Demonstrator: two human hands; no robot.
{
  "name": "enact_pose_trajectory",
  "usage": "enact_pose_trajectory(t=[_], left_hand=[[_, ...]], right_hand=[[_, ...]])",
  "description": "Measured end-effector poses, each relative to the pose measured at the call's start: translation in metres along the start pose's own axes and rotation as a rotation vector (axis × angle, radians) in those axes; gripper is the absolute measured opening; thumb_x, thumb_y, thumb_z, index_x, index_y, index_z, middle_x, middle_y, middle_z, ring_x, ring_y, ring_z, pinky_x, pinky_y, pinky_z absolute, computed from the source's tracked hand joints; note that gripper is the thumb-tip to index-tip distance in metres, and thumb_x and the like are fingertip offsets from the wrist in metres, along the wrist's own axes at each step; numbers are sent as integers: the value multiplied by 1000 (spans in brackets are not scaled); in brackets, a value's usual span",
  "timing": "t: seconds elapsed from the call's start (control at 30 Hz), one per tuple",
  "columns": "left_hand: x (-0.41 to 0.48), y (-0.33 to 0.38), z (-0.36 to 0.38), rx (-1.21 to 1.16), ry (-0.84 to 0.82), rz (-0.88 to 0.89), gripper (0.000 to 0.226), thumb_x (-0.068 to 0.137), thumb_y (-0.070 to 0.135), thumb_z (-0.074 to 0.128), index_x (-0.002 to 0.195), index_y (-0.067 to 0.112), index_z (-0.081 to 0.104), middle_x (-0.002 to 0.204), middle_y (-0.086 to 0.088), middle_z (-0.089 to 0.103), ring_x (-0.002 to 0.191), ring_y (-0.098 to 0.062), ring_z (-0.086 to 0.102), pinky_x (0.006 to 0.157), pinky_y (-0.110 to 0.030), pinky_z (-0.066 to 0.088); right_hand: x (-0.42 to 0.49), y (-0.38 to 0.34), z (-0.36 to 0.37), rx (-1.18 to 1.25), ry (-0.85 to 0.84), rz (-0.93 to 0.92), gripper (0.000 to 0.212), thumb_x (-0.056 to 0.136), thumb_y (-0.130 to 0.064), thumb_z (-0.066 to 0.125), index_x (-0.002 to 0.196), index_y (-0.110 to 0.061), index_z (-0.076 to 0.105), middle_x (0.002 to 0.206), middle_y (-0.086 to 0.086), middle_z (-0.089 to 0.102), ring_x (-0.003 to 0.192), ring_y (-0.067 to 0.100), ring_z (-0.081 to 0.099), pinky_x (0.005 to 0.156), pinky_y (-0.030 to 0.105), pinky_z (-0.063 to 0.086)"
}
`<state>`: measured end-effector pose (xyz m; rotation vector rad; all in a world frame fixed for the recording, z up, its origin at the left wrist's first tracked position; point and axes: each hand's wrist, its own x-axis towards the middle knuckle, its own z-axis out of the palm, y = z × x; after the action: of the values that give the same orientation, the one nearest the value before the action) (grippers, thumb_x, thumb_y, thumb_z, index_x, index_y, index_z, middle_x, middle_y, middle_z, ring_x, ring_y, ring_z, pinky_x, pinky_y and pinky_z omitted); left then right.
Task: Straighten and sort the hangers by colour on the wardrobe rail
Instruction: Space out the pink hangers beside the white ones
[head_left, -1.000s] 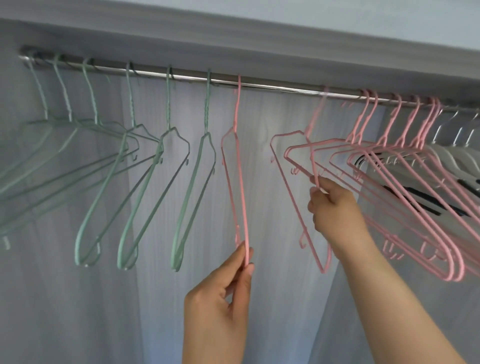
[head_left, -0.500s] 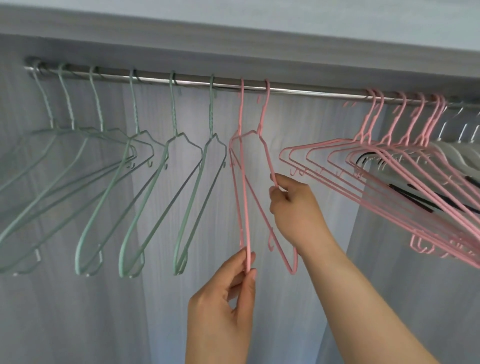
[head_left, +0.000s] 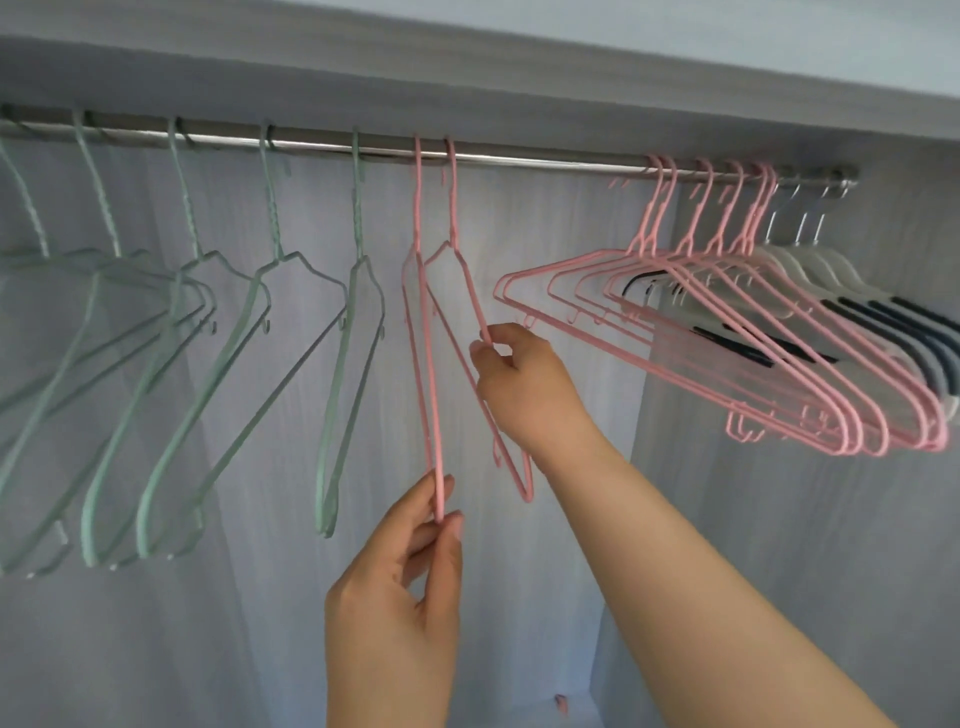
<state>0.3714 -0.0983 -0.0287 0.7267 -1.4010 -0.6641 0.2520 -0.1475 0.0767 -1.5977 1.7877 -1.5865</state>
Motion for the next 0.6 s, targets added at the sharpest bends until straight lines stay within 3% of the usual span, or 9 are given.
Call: enact_pose_trajectory(t=[0.07, 0.2, 0.33, 0.5, 0.6], left_hand=[[-1, 2, -1, -33, 13, -6, 42, 78, 10, 68, 100, 45, 61, 95, 31, 66, 80, 8, 65, 64, 2, 43], [-2, 4, 2, -107, 63, -5, 38, 71, 26, 60, 100, 50, 56, 101, 27, 64, 82, 4, 65, 66, 1, 44], [-2, 5, 6, -81, 124, 64, 51, 69, 24, 59, 103, 61, 48, 103, 24, 63, 79, -1, 63, 67, 0, 45], [-10, 9, 17, 12, 229, 149, 67, 67, 17, 62, 129, 30, 41, 118, 44, 36, 72, 8, 59, 59, 2, 42], [-19, 22, 31, 56, 327, 257, 68, 71, 25, 63, 134, 25, 38, 130, 36, 32, 72, 2, 59, 56, -5, 44]], right_hand=[[-1, 2, -3, -18, -14, 30, 40, 94, -30, 40, 128, -10, 46, 109, 12, 60, 105, 28, 59, 84, 30, 45], [-1, 3, -5, -52, 13, -28, 31, 96, -18, 33, 108, 1, 54, 83, 12, 50, 77, 24, 47, 69, 27, 35], [3, 4, -9, -41, 31, -51, 33, 96, -15, 30, 111, 1, 54, 84, 12, 52, 77, 25, 49, 70, 31, 37], [3, 7, -18, -37, -20, -43, 31, 96, -19, 32, 108, -1, 55, 77, 9, 50, 71, 24, 48, 64, 27, 36], [-5, 3, -32, 13, -136, 19, 35, 96, -29, 35, 121, -7, 47, 80, 8, 54, 62, 22, 54, 58, 23, 40]])
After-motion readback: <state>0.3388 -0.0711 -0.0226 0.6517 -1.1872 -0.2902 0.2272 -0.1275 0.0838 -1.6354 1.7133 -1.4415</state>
